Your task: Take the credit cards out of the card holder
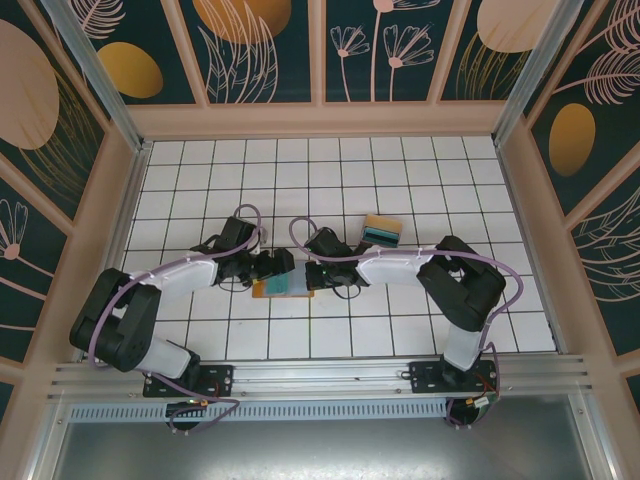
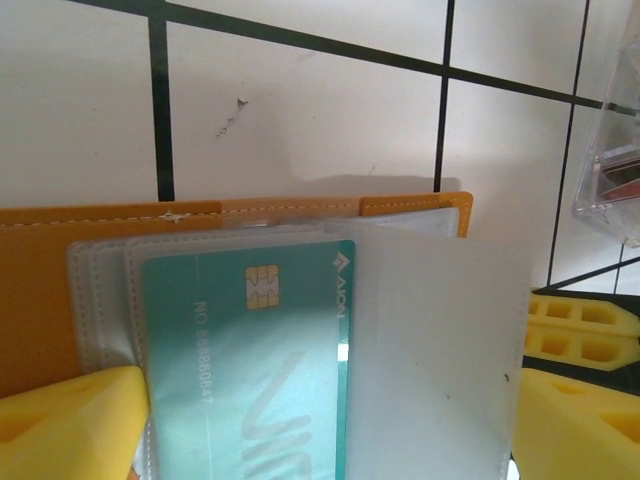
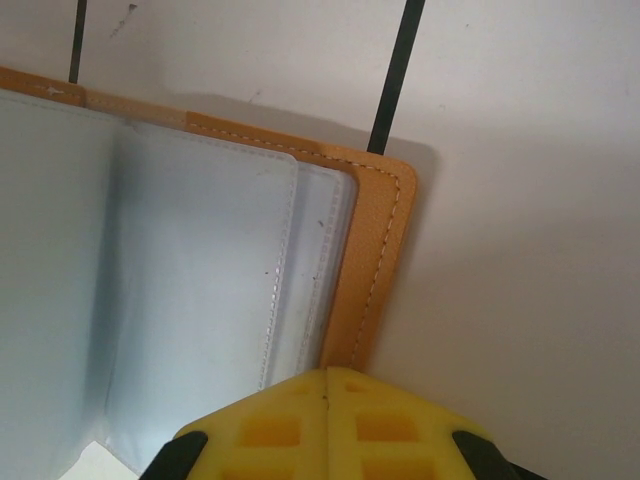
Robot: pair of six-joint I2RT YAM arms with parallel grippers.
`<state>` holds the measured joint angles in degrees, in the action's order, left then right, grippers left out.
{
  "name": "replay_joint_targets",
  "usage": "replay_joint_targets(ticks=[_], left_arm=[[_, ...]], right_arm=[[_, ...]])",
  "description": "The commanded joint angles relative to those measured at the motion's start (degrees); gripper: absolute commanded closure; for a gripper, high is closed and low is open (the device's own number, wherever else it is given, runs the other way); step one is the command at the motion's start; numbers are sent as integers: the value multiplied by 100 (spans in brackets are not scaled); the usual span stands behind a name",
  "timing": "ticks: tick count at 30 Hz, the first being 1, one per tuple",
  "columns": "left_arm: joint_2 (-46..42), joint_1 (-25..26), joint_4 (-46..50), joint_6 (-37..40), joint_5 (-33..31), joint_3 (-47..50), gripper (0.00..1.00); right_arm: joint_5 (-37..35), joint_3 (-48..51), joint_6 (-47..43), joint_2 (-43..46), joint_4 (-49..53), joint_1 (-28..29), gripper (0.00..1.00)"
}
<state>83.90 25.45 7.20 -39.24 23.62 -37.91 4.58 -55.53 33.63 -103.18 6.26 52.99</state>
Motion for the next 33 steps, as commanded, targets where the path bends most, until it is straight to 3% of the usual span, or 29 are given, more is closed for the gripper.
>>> replay_joint_targets(ticks=[1,14,18,25,27,33], left_arm=[[-181,4,-28,-31,90,56,7],[-644,4,599,-171,-1185,-52,11],[-670,-4,695,-180,-1467,-19,32],[-422,-6,712,-207,-1750,46,83],[-322,-10,708,-207,-1750,48,90],[-345,-14,946,-293,-2202,57,95]], right_arm=[[-10,-22,92,-263,145,46,100],[-195,-219,178,162,354,-17,97],[5,-366,231,236,238,-26,95],[748,-870,300,-38,-104,-21,89],[891,-993,349,-167,-140,-22,89],[1054,-1142,444,-330,-235,-17,89]])
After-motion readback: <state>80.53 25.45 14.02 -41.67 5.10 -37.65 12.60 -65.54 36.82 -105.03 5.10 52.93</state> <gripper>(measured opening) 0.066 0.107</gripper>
